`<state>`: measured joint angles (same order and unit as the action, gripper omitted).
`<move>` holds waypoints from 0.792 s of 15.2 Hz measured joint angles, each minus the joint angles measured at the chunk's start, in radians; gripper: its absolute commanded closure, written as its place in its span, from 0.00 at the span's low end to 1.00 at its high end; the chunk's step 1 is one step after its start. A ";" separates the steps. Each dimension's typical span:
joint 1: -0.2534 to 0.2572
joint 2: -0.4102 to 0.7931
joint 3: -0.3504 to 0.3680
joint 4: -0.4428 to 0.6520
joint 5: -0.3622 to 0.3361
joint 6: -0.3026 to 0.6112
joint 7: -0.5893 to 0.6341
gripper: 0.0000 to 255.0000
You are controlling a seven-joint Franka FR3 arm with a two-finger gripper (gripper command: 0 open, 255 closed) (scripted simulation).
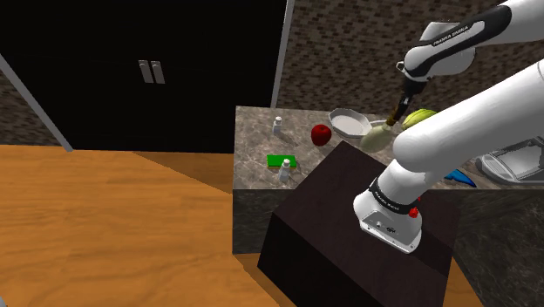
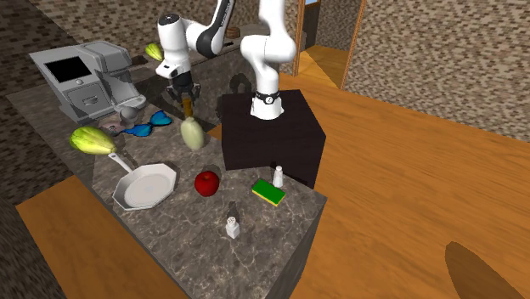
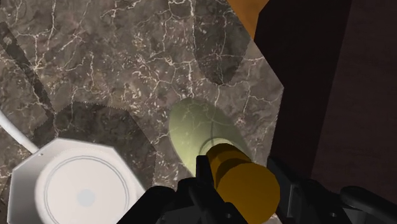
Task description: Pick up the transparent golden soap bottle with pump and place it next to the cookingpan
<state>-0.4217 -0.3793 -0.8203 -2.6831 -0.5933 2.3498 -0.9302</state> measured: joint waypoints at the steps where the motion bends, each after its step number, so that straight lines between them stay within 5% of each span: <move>1: 0.003 0.013 -0.006 -0.005 0.000 0.017 0.001 1.00; 12: 0.081 0.239 -0.107 -0.039 0.090 0.264 -0.053 1.00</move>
<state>-0.3403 -0.1401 -0.9272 -2.7225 -0.5036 2.6141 -0.9836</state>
